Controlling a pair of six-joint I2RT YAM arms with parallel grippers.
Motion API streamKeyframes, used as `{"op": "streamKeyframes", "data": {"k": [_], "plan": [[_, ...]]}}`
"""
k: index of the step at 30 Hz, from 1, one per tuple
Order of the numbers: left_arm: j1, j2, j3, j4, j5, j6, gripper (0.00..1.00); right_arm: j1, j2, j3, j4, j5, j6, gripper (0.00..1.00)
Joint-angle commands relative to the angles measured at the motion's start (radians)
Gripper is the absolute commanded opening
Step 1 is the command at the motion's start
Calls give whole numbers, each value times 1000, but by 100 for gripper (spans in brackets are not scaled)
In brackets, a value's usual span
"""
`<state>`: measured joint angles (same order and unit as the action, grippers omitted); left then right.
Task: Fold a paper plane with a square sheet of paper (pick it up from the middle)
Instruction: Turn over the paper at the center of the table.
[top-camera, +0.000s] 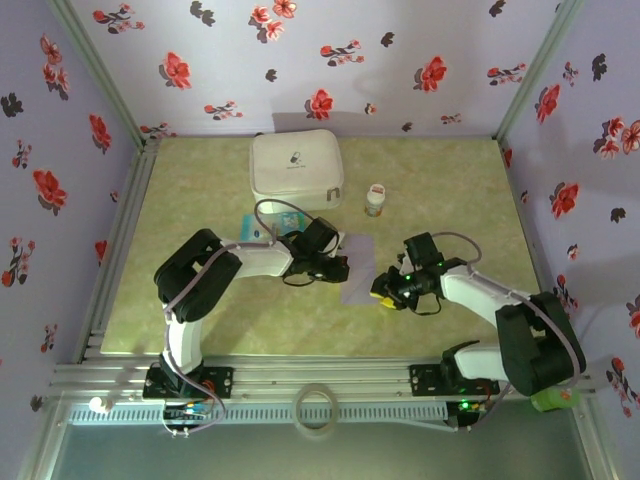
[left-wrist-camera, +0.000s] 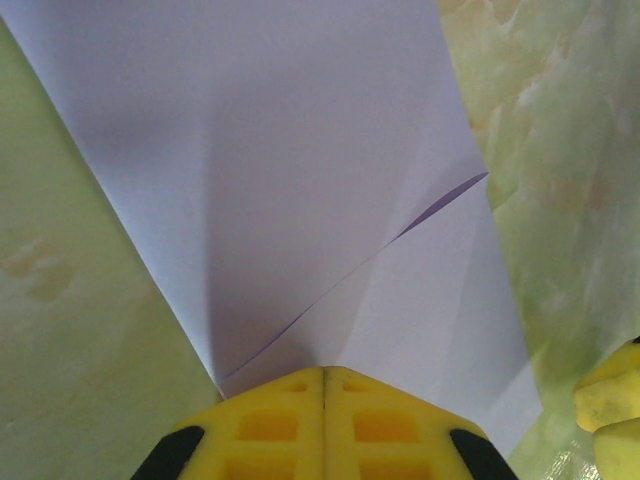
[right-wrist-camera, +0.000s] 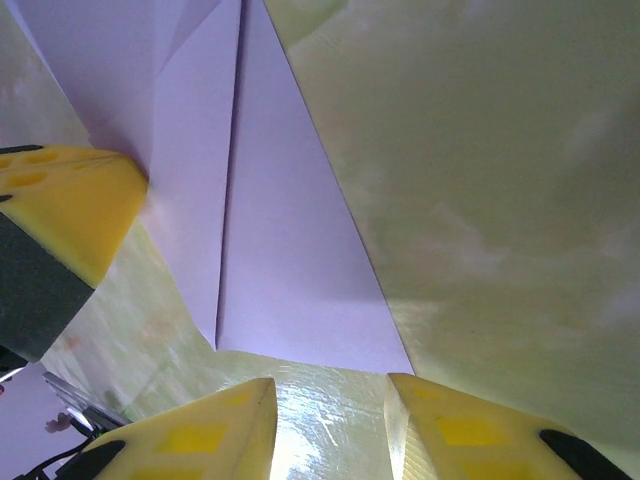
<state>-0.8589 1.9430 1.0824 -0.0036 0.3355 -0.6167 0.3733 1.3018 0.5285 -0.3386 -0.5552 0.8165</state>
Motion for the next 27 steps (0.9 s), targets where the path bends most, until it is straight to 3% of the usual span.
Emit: {"op": "streamKeyframes", "data": {"k": [1, 27], "plan": [[8, 21, -27, -12, 2, 11, 3, 10, 18, 24, 1, 11, 23, 34], [7, 12, -49, 19, 9, -11, 2, 23, 125, 26, 168, 3, 44, 36]]}}
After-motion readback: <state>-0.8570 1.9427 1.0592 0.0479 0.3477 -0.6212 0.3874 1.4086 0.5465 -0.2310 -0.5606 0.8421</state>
